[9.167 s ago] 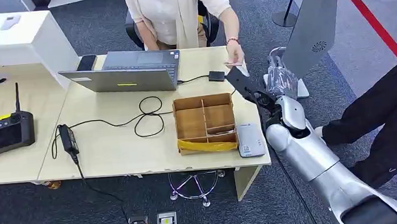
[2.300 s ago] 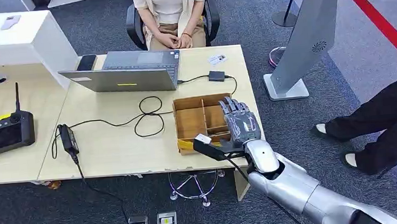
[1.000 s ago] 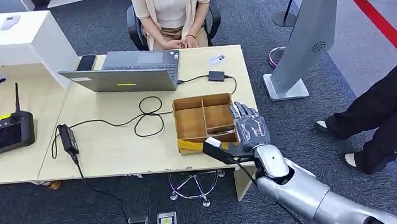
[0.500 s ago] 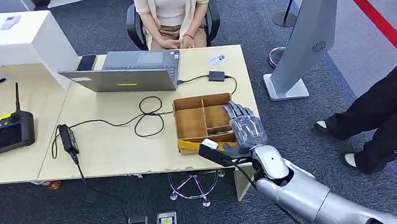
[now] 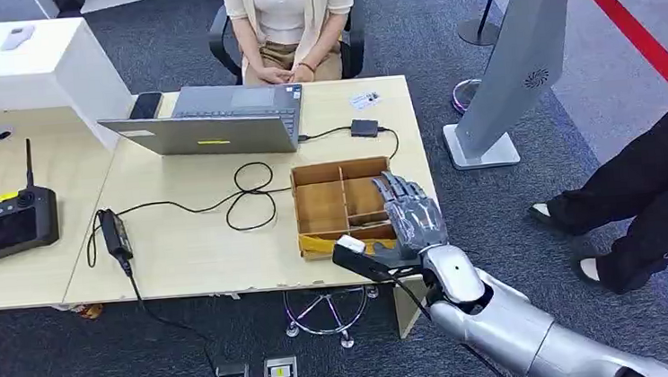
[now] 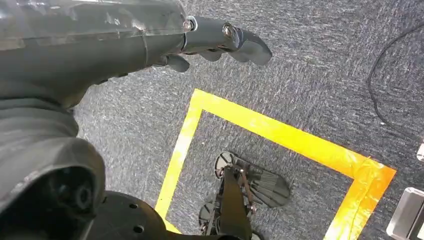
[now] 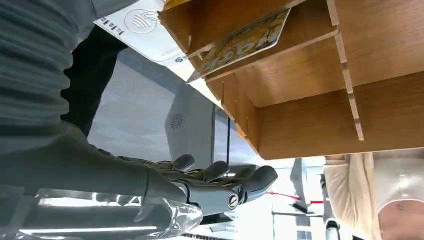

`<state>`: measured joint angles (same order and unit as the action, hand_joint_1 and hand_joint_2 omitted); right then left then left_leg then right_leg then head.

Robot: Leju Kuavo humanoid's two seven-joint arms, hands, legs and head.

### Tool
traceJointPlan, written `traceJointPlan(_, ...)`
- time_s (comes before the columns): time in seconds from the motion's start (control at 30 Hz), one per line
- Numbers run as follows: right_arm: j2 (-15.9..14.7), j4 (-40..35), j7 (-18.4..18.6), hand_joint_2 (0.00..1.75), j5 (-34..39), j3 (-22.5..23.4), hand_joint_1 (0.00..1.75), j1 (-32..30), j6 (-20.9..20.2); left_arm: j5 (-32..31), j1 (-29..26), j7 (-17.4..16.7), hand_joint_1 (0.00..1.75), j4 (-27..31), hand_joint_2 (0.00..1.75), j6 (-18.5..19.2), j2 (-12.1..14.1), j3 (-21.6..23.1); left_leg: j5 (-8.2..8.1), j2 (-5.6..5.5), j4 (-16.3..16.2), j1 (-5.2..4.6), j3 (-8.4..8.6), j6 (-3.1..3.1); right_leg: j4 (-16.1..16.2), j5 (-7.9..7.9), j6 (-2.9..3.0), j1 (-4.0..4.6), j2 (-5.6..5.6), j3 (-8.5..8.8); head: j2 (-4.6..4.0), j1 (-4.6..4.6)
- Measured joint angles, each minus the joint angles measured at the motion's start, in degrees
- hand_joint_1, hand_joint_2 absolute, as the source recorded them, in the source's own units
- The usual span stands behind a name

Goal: Pass the card to the sensor for recognition and then transmit it.

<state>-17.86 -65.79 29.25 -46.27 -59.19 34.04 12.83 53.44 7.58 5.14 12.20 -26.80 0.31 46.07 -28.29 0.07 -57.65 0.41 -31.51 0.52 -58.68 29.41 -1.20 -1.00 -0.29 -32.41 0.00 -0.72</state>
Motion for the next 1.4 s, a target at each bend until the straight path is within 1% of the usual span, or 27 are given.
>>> traceJointPlan(0.4,0.0,-0.7,1.0,1.75,-0.5,-0.8,0.0,-1.4,-0.6,-0.1,0.0,-0.4,0.0,0.0,0.0,-0.2,0.0,1.0,0.0,0.01,0.0,0.0,0.0,0.0,0.0,0.0,0.0,0.0,0.0,-0.01,0.0,0.0)
traceJointPlan(0.6,-0.2,-2.1,2.4,1.75,-1.6,-0.8,0.0,-2.2,-1.7,-0.2,-0.1,-0.4,0.0,0.0,0.0,-0.2,0.0,1.2,0.0,0.01,0.0,0.0,0.01,0.0,0.0,0.0,0.0,0.0,0.01,-0.01,0.0,0.0)
traceJointPlan(0.93,-0.6,-4.8,3.0,1.75,-3.8,-0.2,0.0,-3.6,-3.4,-0.5,-0.3,-0.4,0.0,0.0,0.0,-0.6,-0.3,1.4,0.0,0.01,0.0,0.0,0.01,0.0,0.0,0.0,0.0,0.0,0.01,-0.01,0.0,0.0)
traceJointPlan(1.2,-0.7,-5.4,3.0,1.75,-4.7,0.9,0.0,-4.0,-3.5,-0.8,-0.3,-0.4,0.0,0.0,0.0,-0.7,-0.3,1.5,0.0,0.01,0.0,0.0,0.01,0.0,0.0,0.0,0.0,0.0,0.01,0.0,0.0,0.0)
traceJointPlan(1.4,-0.9,-5.9,4.2,1.75,-5.8,1.3,0.0,-4.8,-3.8,-1.7,-0.2,-0.7,0.0,0.0,0.0,-0.6,-0.4,2.4,0.0,0.01,0.0,0.0,0.01,0.0,0.0,0.0,0.0,0.0,0.02,-0.01,0.0,0.0)
